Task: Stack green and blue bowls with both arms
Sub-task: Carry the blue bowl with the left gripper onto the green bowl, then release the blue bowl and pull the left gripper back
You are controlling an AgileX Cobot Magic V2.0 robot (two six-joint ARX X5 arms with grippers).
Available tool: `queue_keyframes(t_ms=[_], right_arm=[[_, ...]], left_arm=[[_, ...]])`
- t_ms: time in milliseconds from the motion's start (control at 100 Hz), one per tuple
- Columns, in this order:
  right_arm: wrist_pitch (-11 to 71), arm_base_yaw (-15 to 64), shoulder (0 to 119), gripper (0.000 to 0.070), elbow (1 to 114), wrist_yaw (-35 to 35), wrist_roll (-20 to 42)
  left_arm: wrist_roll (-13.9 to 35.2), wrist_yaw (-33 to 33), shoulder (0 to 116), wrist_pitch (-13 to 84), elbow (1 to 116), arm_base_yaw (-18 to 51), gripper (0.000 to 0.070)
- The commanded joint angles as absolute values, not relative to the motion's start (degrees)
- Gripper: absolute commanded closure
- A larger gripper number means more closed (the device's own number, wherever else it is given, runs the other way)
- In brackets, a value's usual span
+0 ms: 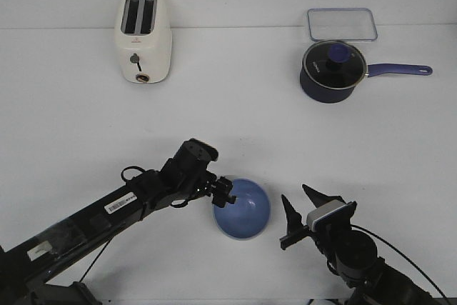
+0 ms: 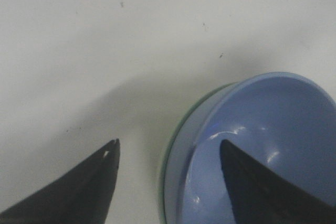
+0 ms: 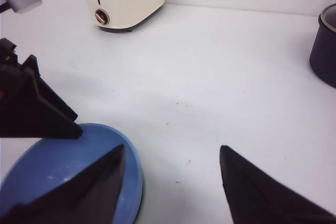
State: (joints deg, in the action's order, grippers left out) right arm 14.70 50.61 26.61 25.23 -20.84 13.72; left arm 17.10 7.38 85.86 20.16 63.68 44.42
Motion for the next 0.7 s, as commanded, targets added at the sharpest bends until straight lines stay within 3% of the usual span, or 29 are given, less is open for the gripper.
queue_keyframes(t_ms=[0,100,370,610,650,690], right_arm=[[14.1,51.1,26.7,0.0326,25.4,-21.0,13.4],[14.1,51.1,26.7,0.0326,25.4,-21.0,13.4],[13.2,51.1,26.7,0.0326,25.5,-21.1,13.4],[12.6,51.1,26.7,0.033,25.5,-21.1,13.4],[12.6,51.1,26.7,0.04,25.5,-21.1,13.4],[12.7,51.1,26.7,0.0593,25.5,-21.1,13.4]], left_arm=[[16.7,7.3,85.4,20.1,64.4,44.6,0.0302],[15.3,6.1,80.9,20.0,64.5,43.2,0.0318],[12.3,-5.6,59.5,20.8,60.5,36.1,0.0318],[18.1,-8.8,43.7,14.1,39.7,34.0,0.0321],[19.1,-8.8,42.3,13.3,37.4,34.2,0.0343],[20.1,-8.8,41.5,13.1,35.8,34.2,0.0459]])
